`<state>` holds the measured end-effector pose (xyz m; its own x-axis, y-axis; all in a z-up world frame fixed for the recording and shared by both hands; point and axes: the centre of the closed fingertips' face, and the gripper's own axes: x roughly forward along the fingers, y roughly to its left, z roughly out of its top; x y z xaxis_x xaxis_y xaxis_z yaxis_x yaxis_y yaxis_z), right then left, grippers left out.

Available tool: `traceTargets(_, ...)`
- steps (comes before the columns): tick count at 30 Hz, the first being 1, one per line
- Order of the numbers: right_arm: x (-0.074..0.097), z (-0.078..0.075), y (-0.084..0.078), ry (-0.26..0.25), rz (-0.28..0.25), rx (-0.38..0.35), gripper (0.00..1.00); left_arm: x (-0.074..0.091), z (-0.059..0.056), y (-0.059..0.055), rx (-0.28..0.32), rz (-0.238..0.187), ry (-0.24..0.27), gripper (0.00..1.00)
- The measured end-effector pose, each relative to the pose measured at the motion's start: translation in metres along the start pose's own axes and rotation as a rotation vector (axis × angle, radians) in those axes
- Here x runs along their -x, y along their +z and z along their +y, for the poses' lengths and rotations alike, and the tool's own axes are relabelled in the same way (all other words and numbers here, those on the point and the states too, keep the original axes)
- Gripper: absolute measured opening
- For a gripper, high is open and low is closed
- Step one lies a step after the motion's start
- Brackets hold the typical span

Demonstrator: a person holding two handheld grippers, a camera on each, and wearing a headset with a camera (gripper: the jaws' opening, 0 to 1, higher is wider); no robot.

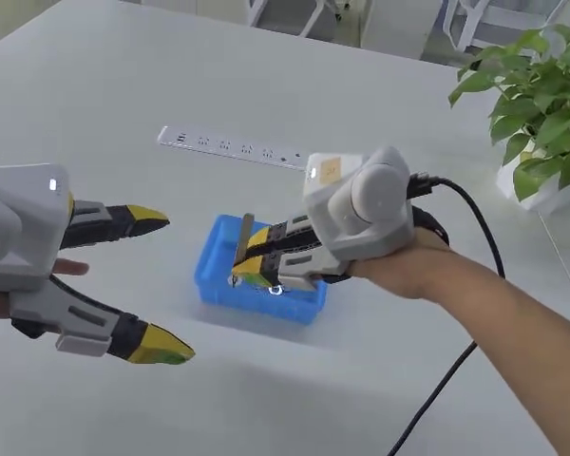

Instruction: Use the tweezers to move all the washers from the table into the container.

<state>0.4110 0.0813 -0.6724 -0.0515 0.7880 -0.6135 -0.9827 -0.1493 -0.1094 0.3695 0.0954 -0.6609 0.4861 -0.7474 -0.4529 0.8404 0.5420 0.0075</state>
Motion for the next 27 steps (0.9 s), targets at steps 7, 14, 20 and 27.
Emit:
traceTargets(7, -0.005, -0.014, -0.002, -0.006, 0.004, 0.033, 0.08, 0.001, 0.001, 0.000, 0.013, -0.005, 0.001, 0.99)
traceTargets(14, -0.014, -0.027, -0.012, -0.013, 0.014, 0.041, 0.08, 0.001, 0.002, -0.001, 0.021, -0.009, 0.004, 0.99)
traceTargets(20, -0.021, -0.032, -0.021, -0.009, 0.022, 0.040, 0.08, 0.002, 0.006, 0.001, 0.025, -0.019, 0.013, 0.99)
traceTargets(27, -0.031, -0.038, -0.035, -0.009, 0.031, 0.041, 0.08, 0.001, 0.011, 0.000, 0.028, -0.017, 0.018, 0.99)
